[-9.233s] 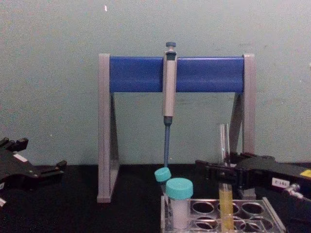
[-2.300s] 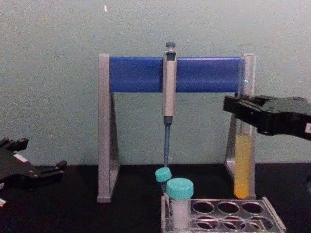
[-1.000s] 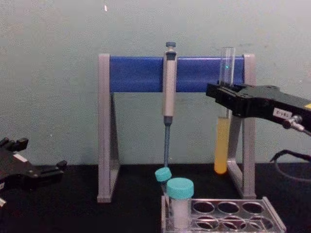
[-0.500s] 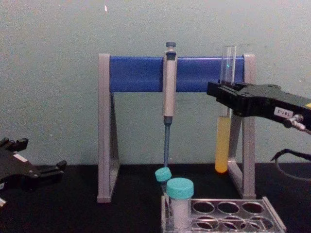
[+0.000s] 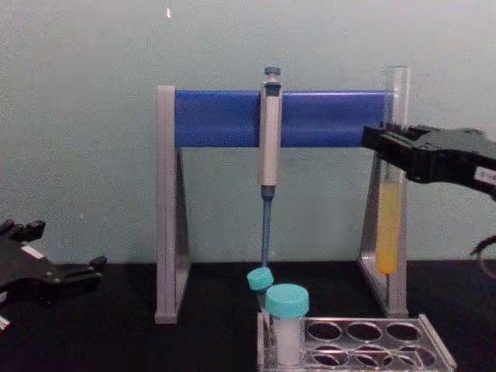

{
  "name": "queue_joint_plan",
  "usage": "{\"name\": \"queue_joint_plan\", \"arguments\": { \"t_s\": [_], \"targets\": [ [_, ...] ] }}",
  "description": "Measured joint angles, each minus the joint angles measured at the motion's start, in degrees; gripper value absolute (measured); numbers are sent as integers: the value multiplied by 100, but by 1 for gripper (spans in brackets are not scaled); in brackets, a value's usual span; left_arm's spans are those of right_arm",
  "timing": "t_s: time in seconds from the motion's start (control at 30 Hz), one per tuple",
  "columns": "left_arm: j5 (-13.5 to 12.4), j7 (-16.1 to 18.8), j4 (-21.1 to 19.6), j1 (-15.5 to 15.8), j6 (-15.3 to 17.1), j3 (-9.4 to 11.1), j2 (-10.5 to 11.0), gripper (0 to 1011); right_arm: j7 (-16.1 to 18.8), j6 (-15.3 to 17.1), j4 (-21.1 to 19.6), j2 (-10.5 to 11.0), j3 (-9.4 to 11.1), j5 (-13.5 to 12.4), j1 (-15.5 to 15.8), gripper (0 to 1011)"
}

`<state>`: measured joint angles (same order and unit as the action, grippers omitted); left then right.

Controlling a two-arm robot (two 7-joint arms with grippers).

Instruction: Pick up the test tube from the test tube rack, shake it, then place it back into the test tube rack.

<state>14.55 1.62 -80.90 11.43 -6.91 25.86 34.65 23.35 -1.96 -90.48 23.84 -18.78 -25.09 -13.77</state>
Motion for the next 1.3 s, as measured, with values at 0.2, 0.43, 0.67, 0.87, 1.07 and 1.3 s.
{"name": "queue_joint_plan", "arguments": {
  "t_s": [0.2,0.43,0.67,0.87,1.07,1.3],
  "targets": [
    [0,0,0,0,0,0,0,1010,-68,78,-279,103,111,-5,260,232],
    [0,0,0,0,0,0,0,1010,-83,217,-665,243,192,-84,635,232],
    [0,0,0,0,0,0,0,1010,100,241,-787,255,70,-184,713,232],
    [0,0,0,0,0,0,0,1010,294,224,-633,167,-147,-262,523,232],
    [0,0,0,0,0,0,0,1010,397,153,-317,45,-327,-279,238,232],
    [0,0,0,0,0,0,0,1010,469,44,64,-94,-433,-288,-89,232]
  ]
}}
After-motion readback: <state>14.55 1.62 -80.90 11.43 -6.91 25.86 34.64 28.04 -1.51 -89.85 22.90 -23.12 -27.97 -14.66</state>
